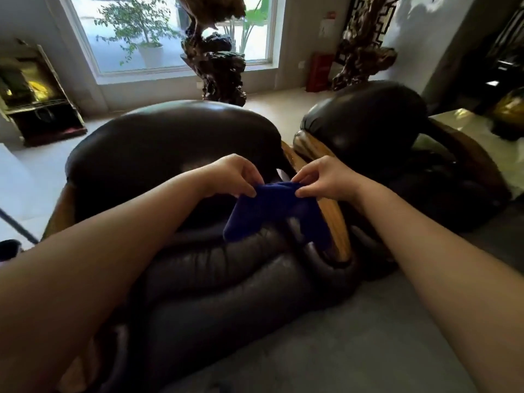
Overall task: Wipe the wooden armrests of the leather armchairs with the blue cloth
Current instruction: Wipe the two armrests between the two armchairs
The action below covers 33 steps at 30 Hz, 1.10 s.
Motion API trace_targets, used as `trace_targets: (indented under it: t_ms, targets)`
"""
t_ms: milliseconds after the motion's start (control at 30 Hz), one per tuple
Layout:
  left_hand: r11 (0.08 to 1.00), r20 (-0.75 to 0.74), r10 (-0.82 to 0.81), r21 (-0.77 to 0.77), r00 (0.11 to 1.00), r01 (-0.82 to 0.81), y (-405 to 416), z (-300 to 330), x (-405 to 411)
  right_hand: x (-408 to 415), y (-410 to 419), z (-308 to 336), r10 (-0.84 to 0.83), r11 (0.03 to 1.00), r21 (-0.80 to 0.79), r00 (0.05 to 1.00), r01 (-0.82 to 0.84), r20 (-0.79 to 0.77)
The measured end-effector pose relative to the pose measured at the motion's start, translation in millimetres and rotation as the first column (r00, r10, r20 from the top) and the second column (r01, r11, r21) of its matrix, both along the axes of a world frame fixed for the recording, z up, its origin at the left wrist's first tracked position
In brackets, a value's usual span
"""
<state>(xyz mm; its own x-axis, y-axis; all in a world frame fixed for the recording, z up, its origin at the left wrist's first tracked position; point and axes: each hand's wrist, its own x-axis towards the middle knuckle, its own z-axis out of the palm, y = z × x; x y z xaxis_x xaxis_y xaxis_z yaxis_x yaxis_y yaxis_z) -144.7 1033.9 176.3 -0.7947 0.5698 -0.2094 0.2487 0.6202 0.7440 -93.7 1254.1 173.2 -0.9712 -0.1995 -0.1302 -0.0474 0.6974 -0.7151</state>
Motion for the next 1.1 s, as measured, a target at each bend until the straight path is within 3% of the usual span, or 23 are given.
trace_targets:
  t_ms: [333, 567, 833, 1100]
  targets:
    - [0.996, -0.062, -0.074, -0.059, 0.995, 0.070, 147, -46, -73, -63, 143, -45, -0.059, 0.997, 0.046, 0.997, 0.056, 0.047]
    - [0.999, -0.118, 0.017, -0.038, 0.993, -0.022, 257, -79, -152, -160, 252, -64, -0.040, 0.985, 0.169, 0.999, 0.037, 0.014]
    - [0.980, -0.016, 0.176, -0.093, 0.984, -0.177, 333, -157, -202, -246, 330, -152, 0.107, 0.985, 0.117, 0.985, -0.123, 0.133]
    - [0.921, -0.045, 0.361, -0.138, 0.932, -0.363, 383, -230, -254, -340, 366, -221, 0.292, 0.936, 0.155, 0.943, -0.316, 0.159]
